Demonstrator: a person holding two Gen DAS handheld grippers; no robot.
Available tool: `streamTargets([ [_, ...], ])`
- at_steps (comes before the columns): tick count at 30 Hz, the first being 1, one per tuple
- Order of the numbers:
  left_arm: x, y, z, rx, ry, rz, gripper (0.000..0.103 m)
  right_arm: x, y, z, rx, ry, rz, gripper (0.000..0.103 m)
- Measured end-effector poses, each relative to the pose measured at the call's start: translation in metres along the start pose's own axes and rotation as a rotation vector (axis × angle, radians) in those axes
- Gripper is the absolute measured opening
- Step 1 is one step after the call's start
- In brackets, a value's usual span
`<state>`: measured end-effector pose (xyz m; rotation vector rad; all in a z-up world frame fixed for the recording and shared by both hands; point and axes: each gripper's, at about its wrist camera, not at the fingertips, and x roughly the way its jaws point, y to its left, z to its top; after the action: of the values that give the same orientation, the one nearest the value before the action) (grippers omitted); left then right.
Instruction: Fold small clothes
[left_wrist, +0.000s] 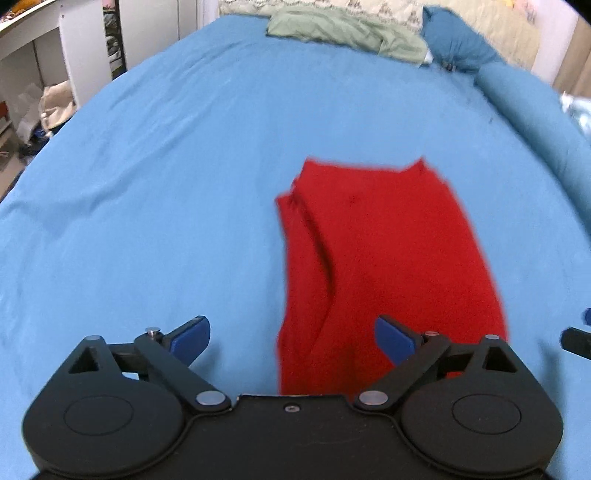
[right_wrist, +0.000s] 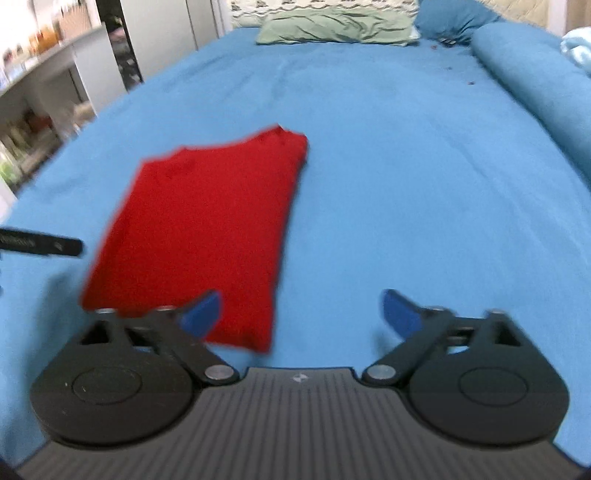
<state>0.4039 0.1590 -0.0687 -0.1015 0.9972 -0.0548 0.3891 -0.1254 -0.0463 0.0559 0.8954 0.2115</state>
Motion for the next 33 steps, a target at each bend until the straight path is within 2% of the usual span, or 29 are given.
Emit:
streamTargets([
  [4,0.008,-0.005,0.03,0.016,0.0,-0.022,0.1,0.011,-0.008,0.047,0.072,0.028,0.125,0.103],
  [10,0.038,0.003,0.046,0.016,0.015,-0.084,0.1,0.067,-0.013,0.078,0.137,0.111,0.176,0.103],
  [15,0.073,0.017,0.042,-0.014,0.075,-0.197,0.099,0.11,-0.017,0.07,0.189,0.185,0.231,0.103],
  [21,0.099,0.019,0.041,-0.026,0.124,-0.259,0.085,0.132,-0.027,0.058,0.3,0.201,0.271,0.103],
  [24,0.107,0.018,0.042,-0.037,0.142,-0.292,0.074,0.141,-0.027,0.057,0.305,0.216,0.28,0.092],
  [29,0.118,0.018,0.041,-0.067,0.137,-0.32,0.069,0.154,-0.021,0.059,0.28,0.237,0.306,0.085],
  [31,0.119,0.018,0.043,-0.085,0.137,-0.33,0.052,0.158,-0.019,0.06,0.279,0.251,0.319,0.071],
  [32,0.117,0.019,0.042,-0.092,0.136,-0.333,0.047,0.159,-0.017,0.061,0.276,0.255,0.328,0.067],
  [33,0.115,0.019,0.043,-0.095,0.133,-0.33,0.039,0.159,-0.015,0.062,0.265,0.253,0.328,0.056],
])
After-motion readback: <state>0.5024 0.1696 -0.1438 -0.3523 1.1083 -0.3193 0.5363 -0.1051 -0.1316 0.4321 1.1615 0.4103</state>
